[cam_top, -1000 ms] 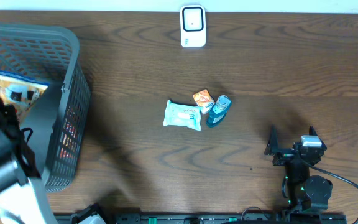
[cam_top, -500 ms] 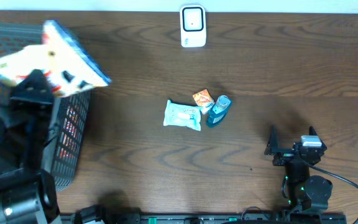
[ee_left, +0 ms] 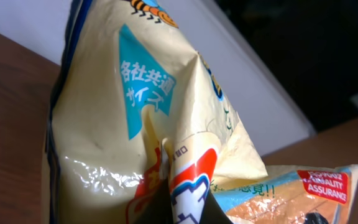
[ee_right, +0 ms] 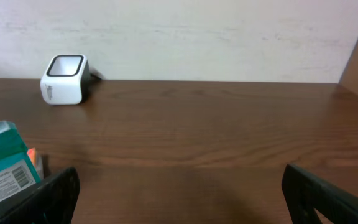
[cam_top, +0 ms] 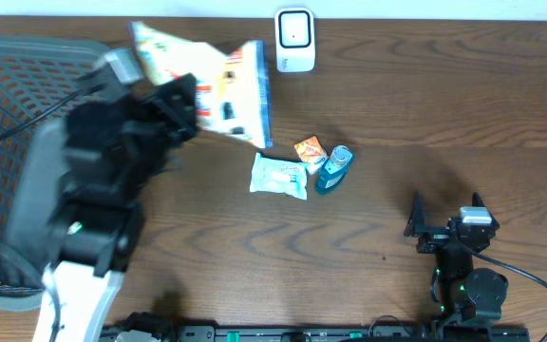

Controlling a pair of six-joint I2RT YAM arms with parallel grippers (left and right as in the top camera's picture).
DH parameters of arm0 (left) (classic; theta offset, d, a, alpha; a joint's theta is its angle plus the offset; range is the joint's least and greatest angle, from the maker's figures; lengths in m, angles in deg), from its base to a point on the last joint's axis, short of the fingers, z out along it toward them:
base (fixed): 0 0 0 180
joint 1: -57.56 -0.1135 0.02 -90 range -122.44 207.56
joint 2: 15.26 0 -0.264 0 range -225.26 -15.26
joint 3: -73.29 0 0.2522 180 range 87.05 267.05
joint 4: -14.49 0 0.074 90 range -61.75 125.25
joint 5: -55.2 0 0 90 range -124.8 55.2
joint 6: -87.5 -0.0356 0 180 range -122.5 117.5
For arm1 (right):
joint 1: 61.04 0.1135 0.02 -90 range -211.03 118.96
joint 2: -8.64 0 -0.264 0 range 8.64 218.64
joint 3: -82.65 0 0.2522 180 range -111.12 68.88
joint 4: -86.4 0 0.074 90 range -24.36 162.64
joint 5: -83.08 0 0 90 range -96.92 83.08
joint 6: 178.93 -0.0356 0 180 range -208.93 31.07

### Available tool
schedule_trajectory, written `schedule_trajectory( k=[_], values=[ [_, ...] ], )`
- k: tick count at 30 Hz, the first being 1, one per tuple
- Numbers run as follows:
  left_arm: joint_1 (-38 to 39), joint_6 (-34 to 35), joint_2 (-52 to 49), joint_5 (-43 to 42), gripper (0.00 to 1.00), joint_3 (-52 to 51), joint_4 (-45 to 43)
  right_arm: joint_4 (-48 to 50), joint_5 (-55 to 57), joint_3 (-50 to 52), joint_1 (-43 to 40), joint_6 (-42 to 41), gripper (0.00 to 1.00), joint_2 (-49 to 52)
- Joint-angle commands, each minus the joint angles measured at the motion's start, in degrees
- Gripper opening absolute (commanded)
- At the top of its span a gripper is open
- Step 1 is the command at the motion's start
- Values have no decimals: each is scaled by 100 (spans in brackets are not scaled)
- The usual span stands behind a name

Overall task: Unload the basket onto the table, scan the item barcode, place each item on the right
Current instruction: 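Carry the snack bag toward the scanner and release it beside the wipes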

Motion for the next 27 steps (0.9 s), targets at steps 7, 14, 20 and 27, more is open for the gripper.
schedule_trajectory(
  k=[7, 14, 20, 27],
  values=[
    [1499, -968, -1158, 2396, 7, 118, -498, -22, 7, 7, 31, -79, 99, -13],
    [1777, -975, -2046, 2618, 8, 118, -1600, -22, 7, 7, 31, -79, 99, -13],
    [2092, -975, -2702, 2621, 8, 118, -3077, -22, 7, 7, 31, -79, 99, -13],
    [2570, -977, -3707, 2623, 7, 118, -4282, -22, 7, 7, 31, -79, 99, -13]
  ],
)
